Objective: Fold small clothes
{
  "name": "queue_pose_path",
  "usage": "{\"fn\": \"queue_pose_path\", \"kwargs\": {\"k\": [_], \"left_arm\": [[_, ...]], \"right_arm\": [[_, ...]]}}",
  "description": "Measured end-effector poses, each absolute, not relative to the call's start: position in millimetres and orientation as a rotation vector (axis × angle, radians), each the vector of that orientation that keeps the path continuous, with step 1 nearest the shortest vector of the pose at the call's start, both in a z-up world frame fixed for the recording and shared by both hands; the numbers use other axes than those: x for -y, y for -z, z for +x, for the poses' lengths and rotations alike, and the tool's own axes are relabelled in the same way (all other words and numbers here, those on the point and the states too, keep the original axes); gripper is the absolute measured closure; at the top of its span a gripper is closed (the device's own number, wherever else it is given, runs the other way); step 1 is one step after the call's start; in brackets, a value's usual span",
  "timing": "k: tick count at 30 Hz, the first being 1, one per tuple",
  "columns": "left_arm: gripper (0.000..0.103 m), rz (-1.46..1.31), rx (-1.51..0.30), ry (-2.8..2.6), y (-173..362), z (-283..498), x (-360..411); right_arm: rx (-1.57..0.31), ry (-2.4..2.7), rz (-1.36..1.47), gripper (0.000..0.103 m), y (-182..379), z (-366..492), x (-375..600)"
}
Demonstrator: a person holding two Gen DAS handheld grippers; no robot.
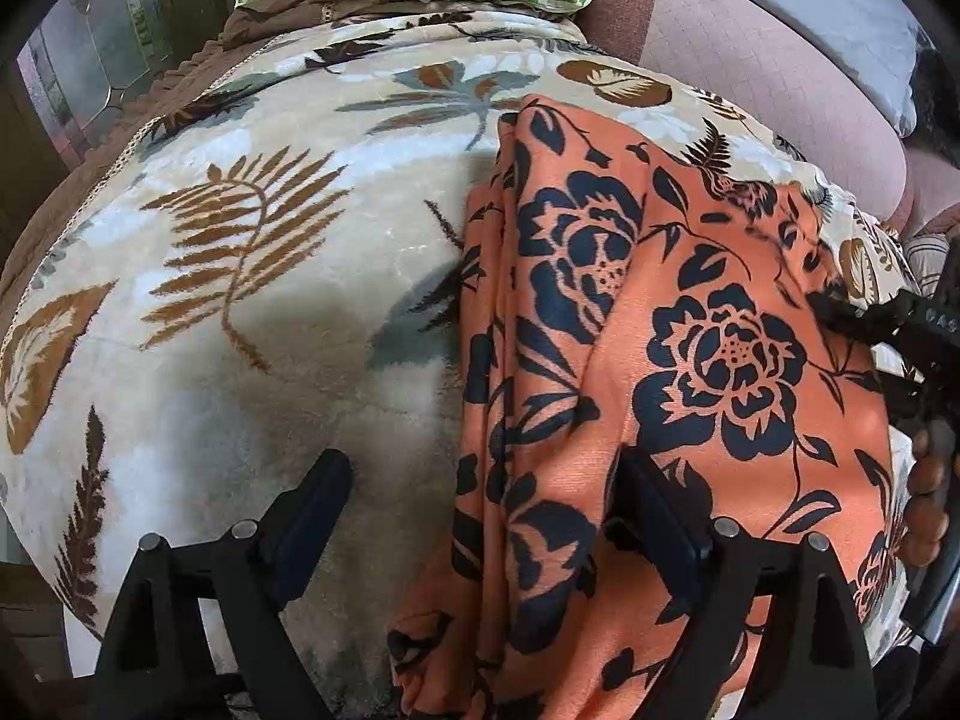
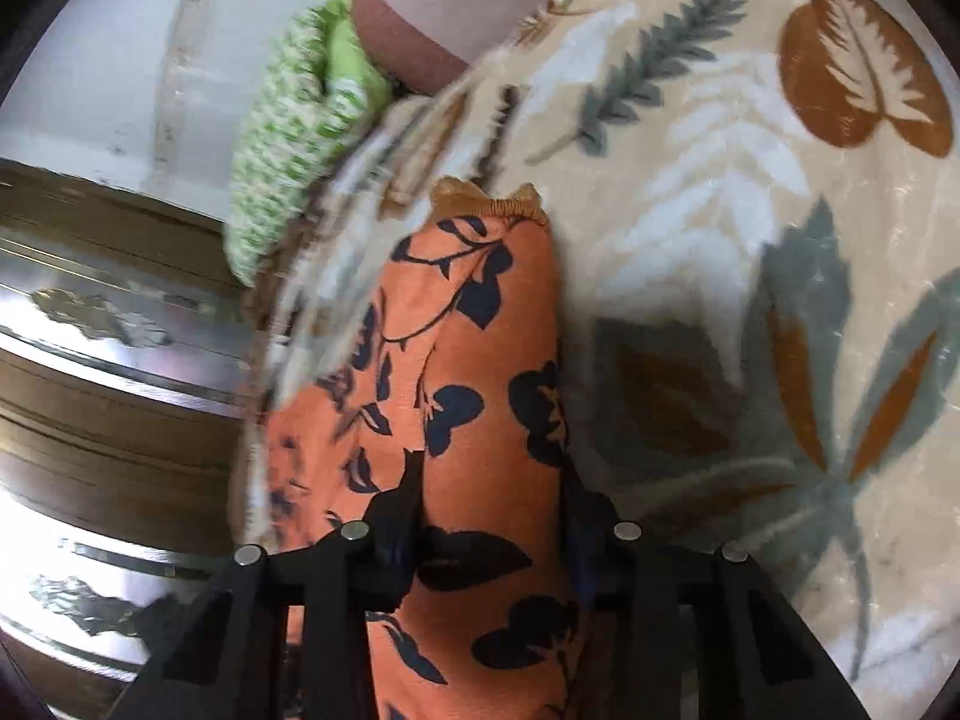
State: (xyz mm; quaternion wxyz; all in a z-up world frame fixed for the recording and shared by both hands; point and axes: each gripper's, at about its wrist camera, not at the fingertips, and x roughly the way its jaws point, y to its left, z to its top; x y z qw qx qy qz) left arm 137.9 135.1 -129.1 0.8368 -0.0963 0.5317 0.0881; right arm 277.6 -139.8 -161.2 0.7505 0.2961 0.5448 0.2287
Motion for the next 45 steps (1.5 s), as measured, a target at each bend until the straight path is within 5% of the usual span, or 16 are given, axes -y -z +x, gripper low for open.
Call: {"fn": "queue_pose_path", "kwargs": {"k": [3,11,21,22,23,24,26,32,35,39,45], "left_arm": [[0.011,-0.231,-1.134,-0.180,126.2,137.6,-138.7],[0.013,-0.446,-1.048,-0.124,87.8,85.8,-176.7],[0.015,-0.700,-1.170,-0.005,134.6,65.8,-181.5],[0.023,-0.676,-1.163,-0.017,133.4,66.1,-178.4],[0.065,-0.638,-1.166,-0.025,132.4,66.7,-173.5],[0.078,-0.670,-1.194,0.017,136.1,68.6,-171.3],[0.081,-0.800,-1.171,0.030,134.8,62.7,-180.2],[0.074,-0.973,-1.185,0.062,157.9,53.4,-193.3],[0.057,-0.795,-1.138,0.035,113.9,65.6,-181.4],[0.021,-0.606,-1.004,0.055,62.2,98.4,-172.9],[0.022,-0.565,-1.145,0.075,106.0,173.7,-182.0]], "right_arm": [[-1.166,-0.454,0.692,0.039,148.7,265.5,151.7],[-0.998,-0.608,0.538,0.029,65.0,188.9,146.9],[-1.141,-0.716,0.462,0.029,113.7,156.2,98.3],[-1.151,-0.717,0.478,0.029,117.6,155.4,100.1],[-1.151,-0.718,0.488,0.028,118.9,153.9,102.9],[-1.149,-0.722,0.494,0.029,120.6,153.3,104.2],[-1.157,-0.721,0.494,0.029,121.4,153.8,104.5],[-1.186,-0.743,0.515,0.028,131.3,154.2,109.0],[-1.187,-0.751,0.515,0.028,127.3,156.7,110.8],[-1.202,-0.764,0.516,0.028,127.9,159.6,109.2],[-1.164,-0.793,0.525,0.028,116.6,156.6,113.6]]}}
